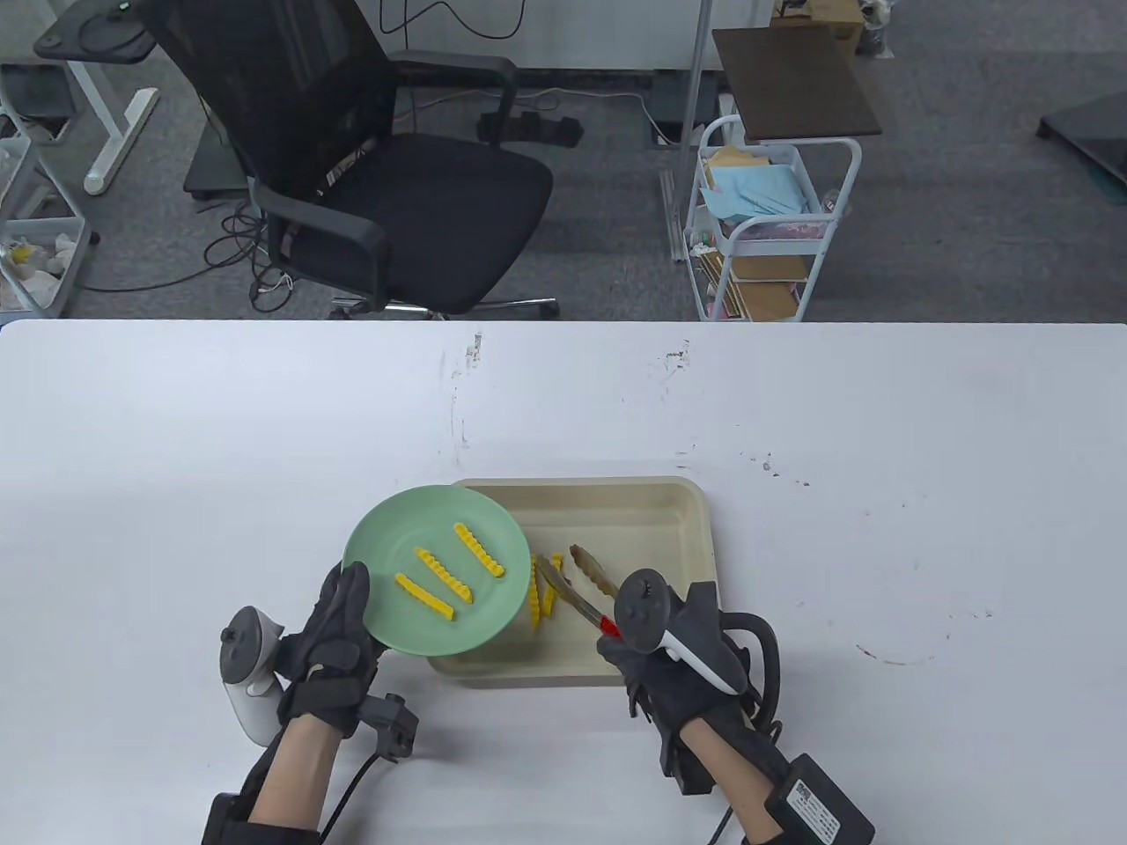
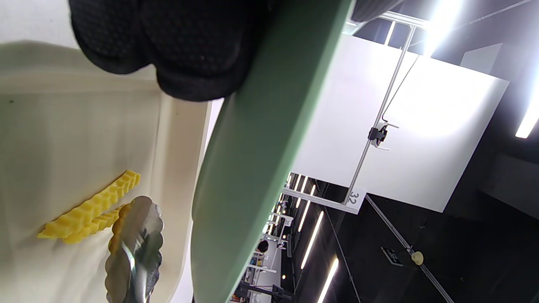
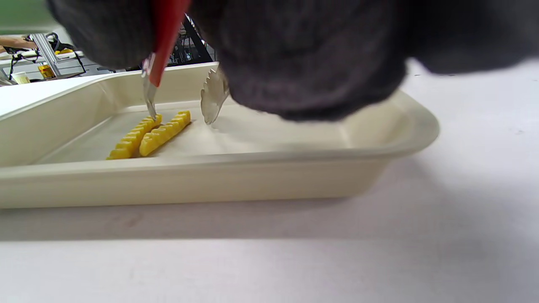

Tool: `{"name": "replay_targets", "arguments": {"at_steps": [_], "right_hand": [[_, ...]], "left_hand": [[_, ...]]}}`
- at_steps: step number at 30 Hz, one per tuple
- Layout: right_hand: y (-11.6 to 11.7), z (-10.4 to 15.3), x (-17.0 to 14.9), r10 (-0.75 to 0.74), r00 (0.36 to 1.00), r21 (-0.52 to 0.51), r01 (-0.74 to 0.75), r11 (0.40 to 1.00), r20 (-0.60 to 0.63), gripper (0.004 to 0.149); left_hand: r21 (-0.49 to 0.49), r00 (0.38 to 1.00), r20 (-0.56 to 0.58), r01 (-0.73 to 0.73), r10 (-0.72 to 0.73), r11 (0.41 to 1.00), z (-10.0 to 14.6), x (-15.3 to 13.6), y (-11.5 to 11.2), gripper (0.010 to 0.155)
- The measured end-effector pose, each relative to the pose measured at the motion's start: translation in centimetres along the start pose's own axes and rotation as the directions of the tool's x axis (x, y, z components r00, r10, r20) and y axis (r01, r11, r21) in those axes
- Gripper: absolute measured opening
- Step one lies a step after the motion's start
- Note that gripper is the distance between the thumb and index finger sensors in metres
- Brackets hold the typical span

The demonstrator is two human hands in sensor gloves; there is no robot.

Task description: Hold plate and receive fries gripped by tongs from baking tray

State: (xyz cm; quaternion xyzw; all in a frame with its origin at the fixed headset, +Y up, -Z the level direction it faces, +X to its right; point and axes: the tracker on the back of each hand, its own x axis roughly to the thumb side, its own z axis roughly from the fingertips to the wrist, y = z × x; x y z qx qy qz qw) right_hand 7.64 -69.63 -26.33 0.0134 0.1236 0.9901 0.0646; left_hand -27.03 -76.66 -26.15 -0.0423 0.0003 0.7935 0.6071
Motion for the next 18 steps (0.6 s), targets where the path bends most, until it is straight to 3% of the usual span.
{"name": "replay_targets", "arguments": {"at_steps": [11, 18], "right_hand": [[-0.2, 0.3, 1.7, 0.100, 0.995, -0.057, -0.101, 0.993, -0.018, 0.067], [-0.1, 0.1, 2.2, 0.096, 0.995, -0.101, -0.097, 0.990, -0.009, 0.059]], "left_hand": [[0.008, 1.000, 0.005, -0.018, 0.018, 1.000, 0.0, 0.2, 0.4, 0.065], [0.013, 0.999, 0.013, -0.037, 0.037, 0.999, 0.0, 0.5, 0.6, 0.065]]}}
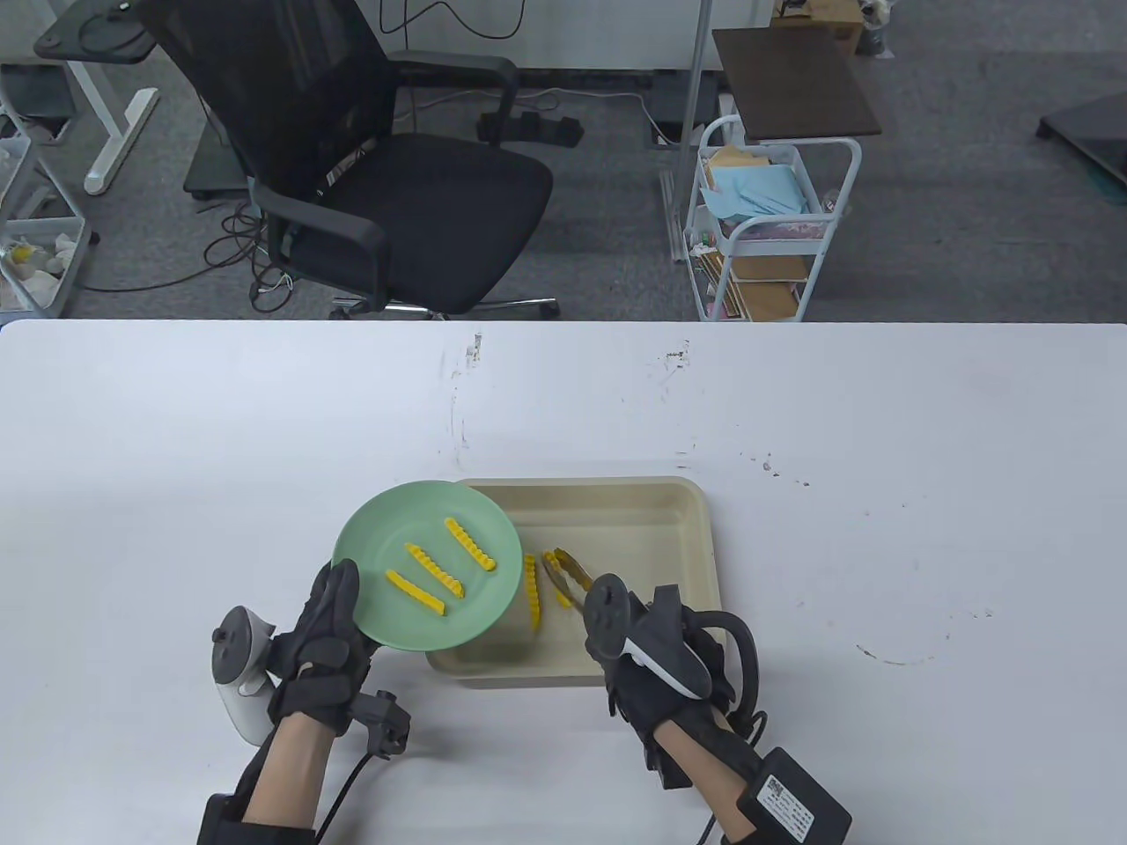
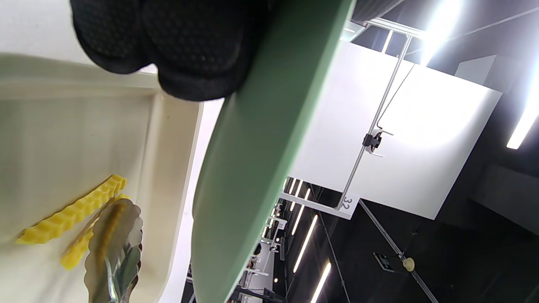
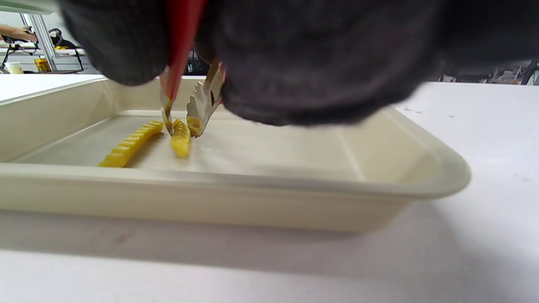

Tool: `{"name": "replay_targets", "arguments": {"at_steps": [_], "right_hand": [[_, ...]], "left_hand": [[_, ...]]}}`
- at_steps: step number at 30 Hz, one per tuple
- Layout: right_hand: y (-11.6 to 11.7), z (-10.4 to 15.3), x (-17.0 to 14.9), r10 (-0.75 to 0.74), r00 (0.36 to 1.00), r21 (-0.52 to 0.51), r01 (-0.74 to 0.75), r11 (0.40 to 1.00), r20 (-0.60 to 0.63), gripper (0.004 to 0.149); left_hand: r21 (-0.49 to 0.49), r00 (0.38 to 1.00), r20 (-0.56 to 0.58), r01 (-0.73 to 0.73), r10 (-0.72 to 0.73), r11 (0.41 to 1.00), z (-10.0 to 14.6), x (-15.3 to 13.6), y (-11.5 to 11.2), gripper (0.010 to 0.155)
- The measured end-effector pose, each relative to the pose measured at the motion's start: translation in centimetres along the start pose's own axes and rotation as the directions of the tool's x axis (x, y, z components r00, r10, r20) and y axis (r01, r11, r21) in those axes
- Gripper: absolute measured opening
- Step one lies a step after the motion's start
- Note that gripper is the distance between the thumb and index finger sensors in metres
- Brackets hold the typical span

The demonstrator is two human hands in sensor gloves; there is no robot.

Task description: Hold plate and receive fries gripped by tongs from baking tray

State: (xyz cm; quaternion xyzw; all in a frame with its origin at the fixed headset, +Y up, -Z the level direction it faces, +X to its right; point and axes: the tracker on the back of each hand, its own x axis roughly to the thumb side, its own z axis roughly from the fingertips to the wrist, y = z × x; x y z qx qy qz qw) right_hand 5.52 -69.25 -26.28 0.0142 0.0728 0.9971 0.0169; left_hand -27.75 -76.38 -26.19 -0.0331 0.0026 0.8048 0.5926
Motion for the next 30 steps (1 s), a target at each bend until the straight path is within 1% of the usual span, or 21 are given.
{"name": "replay_targets", "arguments": {"at_steps": [5, 8, 10, 13, 15, 16, 17, 19, 23, 26, 30], "right_hand": [[0.3, -0.4, -1.3, -0.096, 0.995, 0.002, 0.096, 0.995, 0.002, 0.057], [-0.2, -0.7, -2.9, -0.165, 0.986, -0.059, 0.165, 0.985, 0.002, 0.057], [-1.0, -0.6, -4.0, -0.205, 0.979, -0.105, 0.205, 0.973, 0.003, 0.057], [-3.3, 0.1, -5.2, -0.257, 0.966, -0.169, 0.256, 0.952, 0.018, 0.057], [-5.1, 1.0, -5.2, -0.283, 0.957, -0.221, 0.290, 0.931, 0.061, 0.057], [-5.5, 1.3, -5.1, -0.284, 0.956, -0.227, 0.293, 0.929, 0.072, 0.057], [-6.3, 1.9, -4.7, -0.290, 0.951, -0.246, 0.308, 0.919, 0.107, 0.056], [-7.3, 2.8, -3.8, -0.295, 0.940, -0.243, 0.331, 0.912, 0.174, 0.057], [-8.0, 4.2, -1.3, -0.292, 0.915, -0.218, 0.356, 0.909, 0.278, 0.057], [-7.8, 4.7, 1.1, -0.208, 0.923, -0.213, 0.285, 0.934, 0.324, 0.057], [-7.1, 4.5, 3.0, -0.097, 0.939, -0.243, 0.184, 0.952, 0.330, 0.057]], "left_hand": [[0.011, 1.000, 0.004, -0.007, 0.006, 1.000, 0.0, 0.1, 0.3, 0.065], [0.012, 1.000, 0.005, -0.011, 0.011, 1.000, 0.0, 0.2, 0.3, 0.065], [0.015, 1.000, 0.004, -0.014, 0.014, 1.000, 0.0, 0.2, 0.4, 0.065], [0.017, 1.000, 0.003, -0.013, 0.013, 1.000, 0.0, 0.2, 0.4, 0.064], [0.018, 1.000, 0.001, -0.013, 0.013, 1.000, 0.0, 0.2, 0.4, 0.065], [0.017, 1.000, 0.001, -0.013, 0.013, 1.000, 0.0, 0.3, 0.4, 0.065], [0.017, 1.000, 0.000, -0.013, 0.013, 1.000, 0.0, 0.2, 0.4, 0.065], [0.015, 1.000, 0.002, -0.012, 0.012, 1.000, 0.0, 0.3, 0.4, 0.064], [0.001, 1.000, 0.006, -0.019, 0.019, 1.000, 0.0, 0.3, 0.4, 0.064], [-0.011, 1.000, 0.002, -0.010, 0.010, 1.000, 0.0, 0.2, 0.4, 0.064], [-0.022, 1.000, -0.001, -0.005, 0.005, 1.000, 0.0, 0.1, 0.3, 0.064]]}}
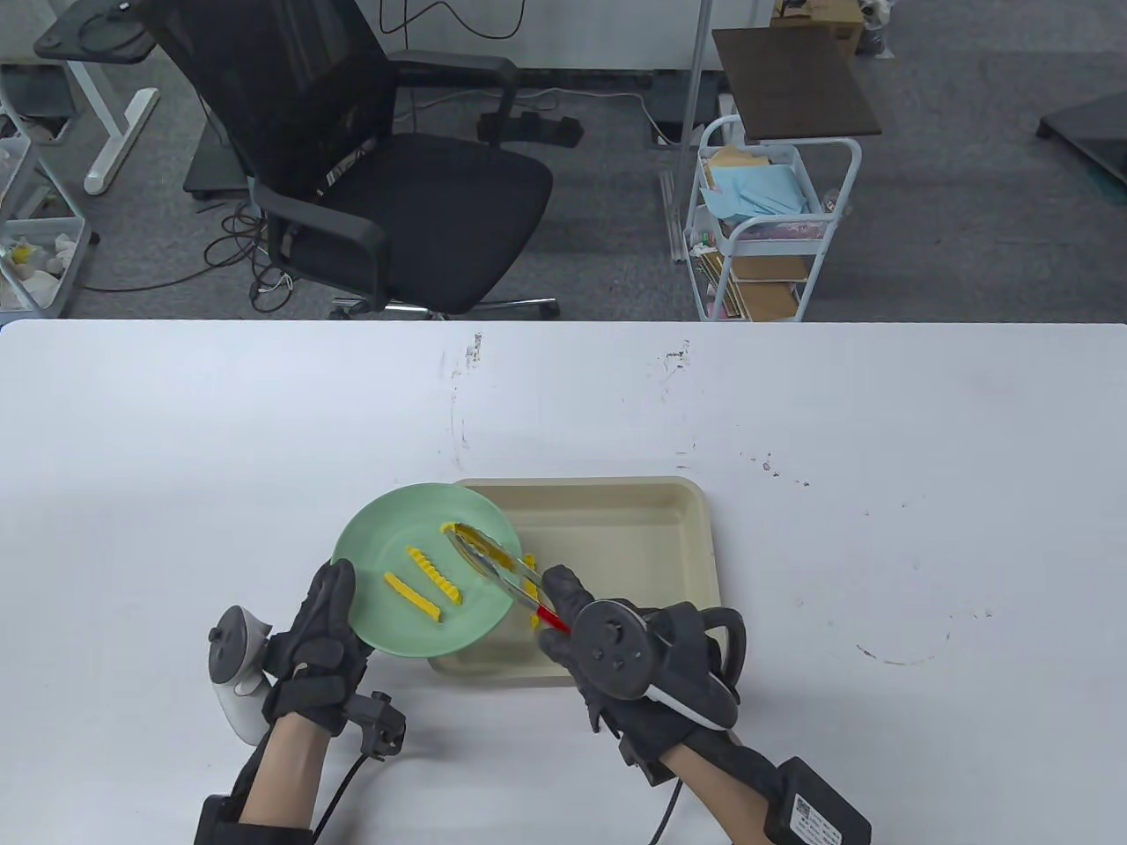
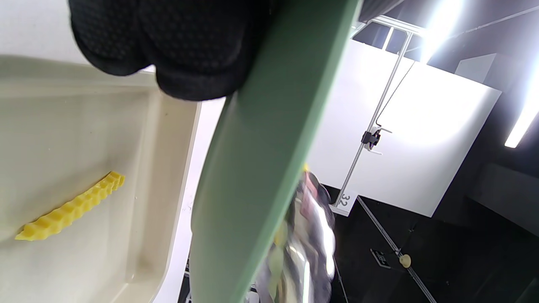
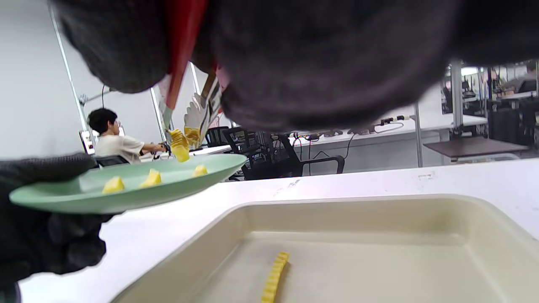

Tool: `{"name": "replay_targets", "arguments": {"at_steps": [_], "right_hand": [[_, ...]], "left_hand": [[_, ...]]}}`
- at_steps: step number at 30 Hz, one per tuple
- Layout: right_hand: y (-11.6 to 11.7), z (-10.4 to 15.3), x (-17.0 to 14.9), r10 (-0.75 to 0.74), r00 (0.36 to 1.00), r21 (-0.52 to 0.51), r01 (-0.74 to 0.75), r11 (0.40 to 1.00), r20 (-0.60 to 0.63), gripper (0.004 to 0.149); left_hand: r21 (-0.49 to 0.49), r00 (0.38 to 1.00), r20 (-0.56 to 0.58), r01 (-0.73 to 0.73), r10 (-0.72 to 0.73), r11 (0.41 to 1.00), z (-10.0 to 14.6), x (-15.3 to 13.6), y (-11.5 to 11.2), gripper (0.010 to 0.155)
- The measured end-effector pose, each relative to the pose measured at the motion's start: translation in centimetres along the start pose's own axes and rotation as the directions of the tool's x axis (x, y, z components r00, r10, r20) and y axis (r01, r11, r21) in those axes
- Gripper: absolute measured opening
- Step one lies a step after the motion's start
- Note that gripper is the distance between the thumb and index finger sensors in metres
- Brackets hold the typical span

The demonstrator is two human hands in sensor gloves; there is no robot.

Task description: Hold plate and receive fries gripped by tongs from baking tray

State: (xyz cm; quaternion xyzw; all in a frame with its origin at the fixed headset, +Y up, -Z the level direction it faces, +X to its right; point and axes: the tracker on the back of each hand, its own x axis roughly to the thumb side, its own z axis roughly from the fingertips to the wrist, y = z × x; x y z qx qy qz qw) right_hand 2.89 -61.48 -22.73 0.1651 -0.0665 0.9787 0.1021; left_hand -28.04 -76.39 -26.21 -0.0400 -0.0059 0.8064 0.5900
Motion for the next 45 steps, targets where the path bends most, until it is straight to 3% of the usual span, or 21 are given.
{"name": "replay_targets", "arguments": {"at_steps": [17, 23, 28, 32, 36, 45], "right_hand": [[0.8, -0.3, 1.1, 0.057, 0.998, 0.011, -0.057, 0.998, 0.031, 0.059], [-0.9, 0.4, -1.0, -0.040, 0.999, -0.057, 0.038, 0.998, -0.030, 0.064], [-1.6, 0.6, -4.8, -0.081, 0.983, -0.076, 0.069, 0.995, -0.165, 0.069], [-0.9, 0.7, -7.8, -0.034, 0.963, -0.064, 0.017, 0.998, -0.268, 0.072], [0.7, 0.8, -9.8, 0.020, 0.947, 0.017, -0.015, 1.000, -0.322, 0.074], [5.6, 1.1, -6.6, 0.123, 0.970, 0.212, -0.078, 0.974, -0.209, 0.075]], "left_hand": [[-0.012, 1.000, -0.010, 0.010, -0.010, 1.000, -0.1, -0.2, -0.1, 0.064], [-0.008, 1.000, -0.006, 0.002, -0.002, 1.000, -0.1, -0.1, -0.1, 0.064], [0.002, 1.000, -0.003, 0.002, -0.002, 1.000, -0.1, -0.1, 0.0, 0.064], [0.008, 1.000, 0.003, 0.002, -0.002, 1.000, -0.1, 0.0, 0.1, 0.064], [0.012, 1.000, 0.012, -0.002, 0.002, 1.000, -0.1, 0.0, 0.2, 0.064], [0.008, 1.000, 0.006, -0.005, 0.005, 1.000, 0.0, -0.1, 0.2, 0.064]]}}
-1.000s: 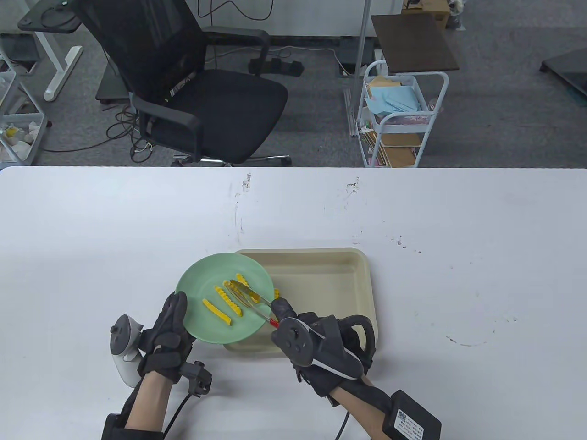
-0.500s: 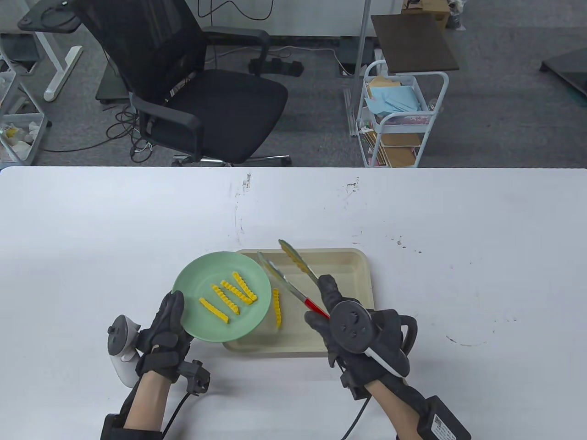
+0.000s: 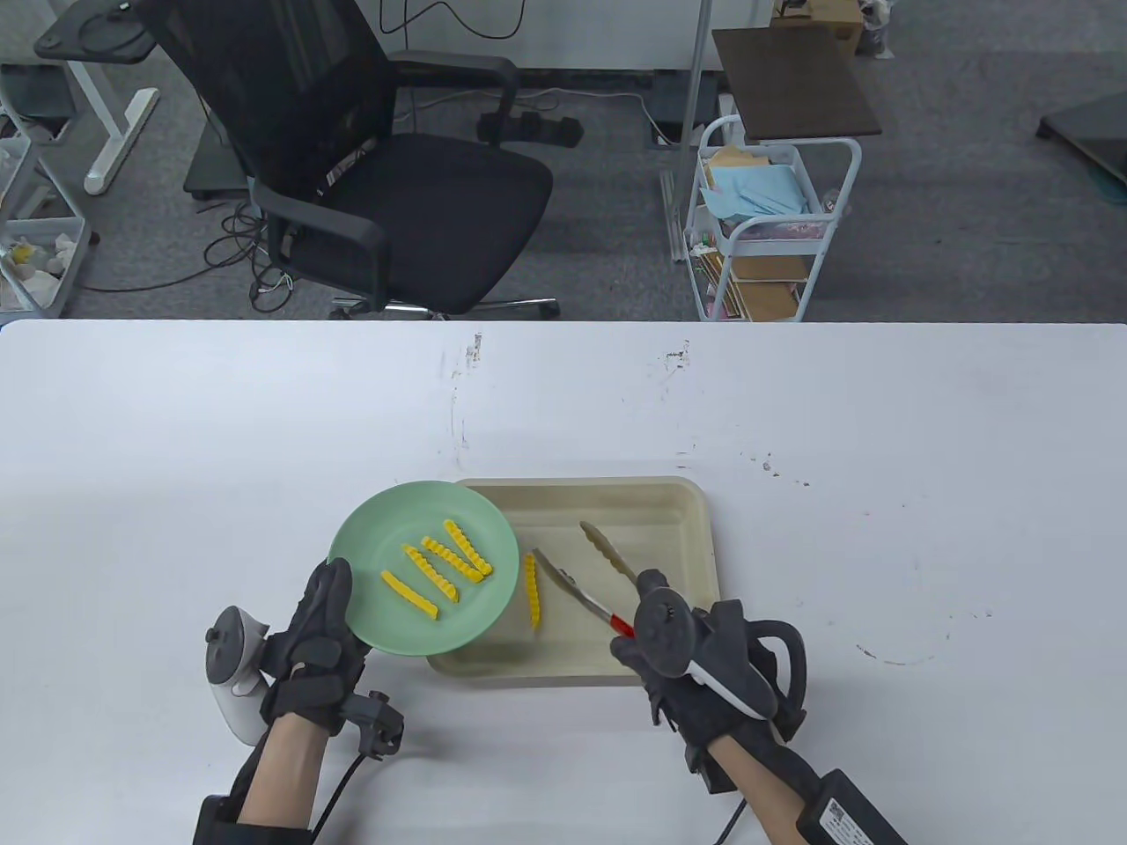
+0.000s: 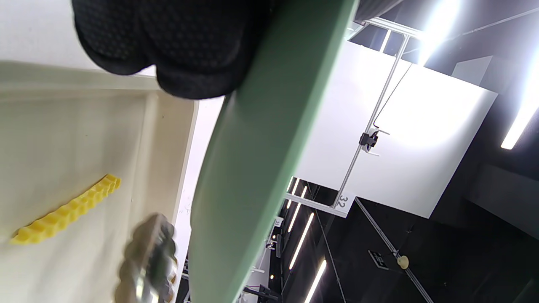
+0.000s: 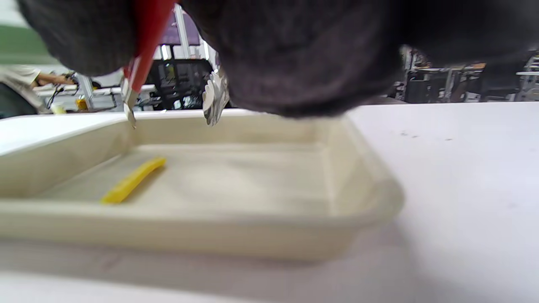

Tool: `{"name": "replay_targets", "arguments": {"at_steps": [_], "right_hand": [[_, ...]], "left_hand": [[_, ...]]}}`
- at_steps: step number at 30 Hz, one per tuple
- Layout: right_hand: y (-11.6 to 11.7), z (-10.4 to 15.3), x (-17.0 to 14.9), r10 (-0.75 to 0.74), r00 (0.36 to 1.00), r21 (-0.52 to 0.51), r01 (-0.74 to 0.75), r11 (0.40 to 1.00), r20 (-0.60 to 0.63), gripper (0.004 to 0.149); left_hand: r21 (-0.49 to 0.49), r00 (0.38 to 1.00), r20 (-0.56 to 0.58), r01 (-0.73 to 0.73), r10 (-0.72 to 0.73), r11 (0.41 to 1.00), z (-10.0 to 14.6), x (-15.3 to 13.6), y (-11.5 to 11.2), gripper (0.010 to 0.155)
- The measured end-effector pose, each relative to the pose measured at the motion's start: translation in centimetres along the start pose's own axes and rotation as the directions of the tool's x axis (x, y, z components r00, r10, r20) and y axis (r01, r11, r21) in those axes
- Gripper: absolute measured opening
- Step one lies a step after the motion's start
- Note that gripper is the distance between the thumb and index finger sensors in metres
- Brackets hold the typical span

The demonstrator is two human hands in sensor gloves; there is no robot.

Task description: Hold plate and receive fries gripped by tongs from baking tray

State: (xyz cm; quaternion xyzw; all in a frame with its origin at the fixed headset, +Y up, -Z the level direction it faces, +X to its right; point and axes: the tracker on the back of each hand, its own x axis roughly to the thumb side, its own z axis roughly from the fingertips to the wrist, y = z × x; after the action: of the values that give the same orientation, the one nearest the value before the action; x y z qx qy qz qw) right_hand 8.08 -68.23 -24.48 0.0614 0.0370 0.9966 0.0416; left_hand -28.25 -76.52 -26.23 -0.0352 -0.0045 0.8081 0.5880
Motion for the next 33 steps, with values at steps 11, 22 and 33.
{"name": "replay_targets", "arguments": {"at_steps": [11, 22, 33], "right_hand": [[1.9, -0.3, 2.5, 0.087, 0.996, 0.039, -0.087, 0.995, 0.018, 0.074], [2.2, -0.5, 2.7, 0.031, 0.999, 0.042, -0.032, 0.999, 0.025, 0.060], [1.2, -0.9, -0.7, -0.125, 0.992, 0.010, 0.125, 0.992, -0.037, 0.056]], "left_hand": [[0.007, 1.000, -0.005, 0.006, -0.006, 1.000, 0.1, -0.1, -0.1, 0.064], [0.010, 1.000, -0.005, 0.008, -0.008, 1.000, 0.1, -0.1, 0.0, 0.064], [0.017, 1.000, -0.006, 0.006, -0.006, 1.000, 0.1, -0.1, 0.0, 0.064]]}}
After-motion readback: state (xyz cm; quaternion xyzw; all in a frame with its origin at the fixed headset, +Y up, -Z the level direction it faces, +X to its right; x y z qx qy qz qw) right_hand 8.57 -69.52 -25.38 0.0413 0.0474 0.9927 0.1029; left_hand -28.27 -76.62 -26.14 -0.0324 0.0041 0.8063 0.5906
